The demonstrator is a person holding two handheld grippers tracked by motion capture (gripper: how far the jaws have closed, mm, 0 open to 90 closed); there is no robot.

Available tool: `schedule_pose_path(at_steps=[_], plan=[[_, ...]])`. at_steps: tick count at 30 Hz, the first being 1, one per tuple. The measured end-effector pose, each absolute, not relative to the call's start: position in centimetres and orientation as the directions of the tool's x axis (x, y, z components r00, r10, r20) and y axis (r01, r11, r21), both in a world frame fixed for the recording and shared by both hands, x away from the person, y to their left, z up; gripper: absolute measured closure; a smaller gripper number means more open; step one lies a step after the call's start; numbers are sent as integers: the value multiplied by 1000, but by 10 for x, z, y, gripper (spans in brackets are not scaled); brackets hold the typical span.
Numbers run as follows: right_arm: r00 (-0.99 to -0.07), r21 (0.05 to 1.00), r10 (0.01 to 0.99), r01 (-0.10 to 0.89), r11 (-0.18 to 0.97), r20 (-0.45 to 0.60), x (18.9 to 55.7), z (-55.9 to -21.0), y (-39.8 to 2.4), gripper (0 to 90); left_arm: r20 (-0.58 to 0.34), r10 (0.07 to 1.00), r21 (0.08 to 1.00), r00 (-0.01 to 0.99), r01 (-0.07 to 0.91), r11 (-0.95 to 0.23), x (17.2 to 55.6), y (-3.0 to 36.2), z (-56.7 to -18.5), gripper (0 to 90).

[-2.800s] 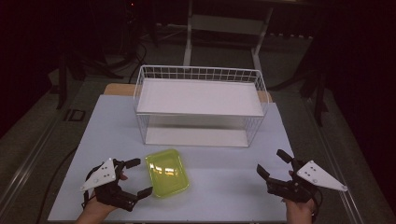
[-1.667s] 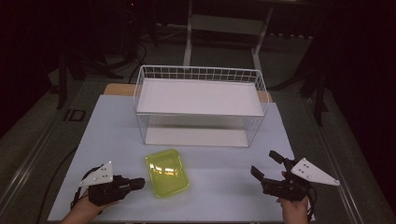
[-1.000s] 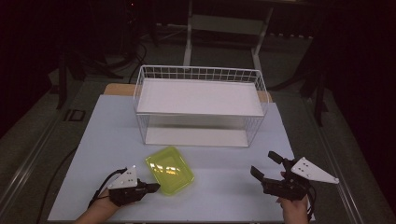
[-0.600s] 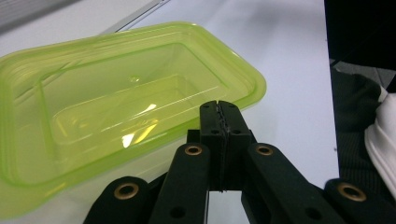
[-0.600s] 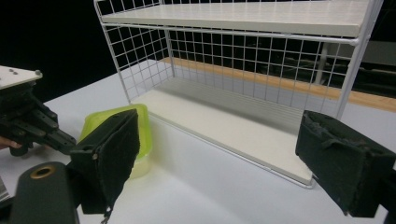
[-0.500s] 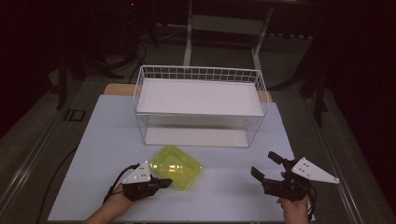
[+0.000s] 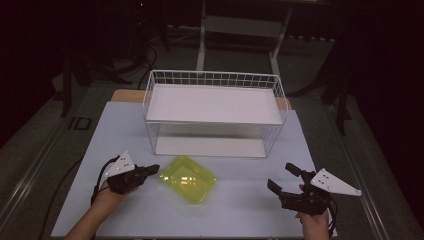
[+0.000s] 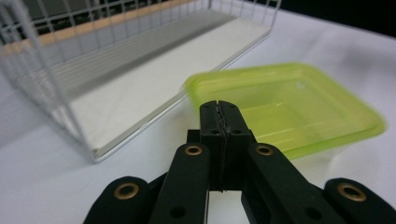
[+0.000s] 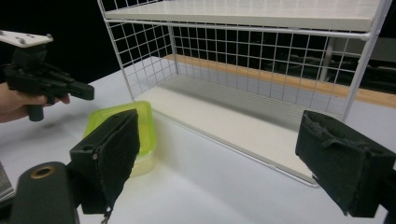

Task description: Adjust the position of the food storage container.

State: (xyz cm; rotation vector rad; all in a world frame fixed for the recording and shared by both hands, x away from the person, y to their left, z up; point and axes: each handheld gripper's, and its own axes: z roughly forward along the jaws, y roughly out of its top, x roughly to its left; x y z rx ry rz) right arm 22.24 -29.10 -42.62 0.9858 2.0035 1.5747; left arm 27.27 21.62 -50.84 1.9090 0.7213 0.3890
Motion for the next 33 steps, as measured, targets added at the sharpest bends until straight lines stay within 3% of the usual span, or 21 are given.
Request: schedule_pose_path(at_steps=[12, 20, 33], plan=[[-672, 951, 730, 289, 110, 120, 223, -428, -291, 136, -82, 619, 883, 781, 345, -318, 279, 207, -519, 900], [-675, 951, 727, 291, 108, 124, 223, -428, -291, 137, -24, 643, 888, 765, 311, -338, 280, 205, -517, 900], [-676, 948, 726, 298, 111, 127, 224, -429, -291, 137, -48, 612, 863, 789, 341, -372, 280, 194, -524, 900]])
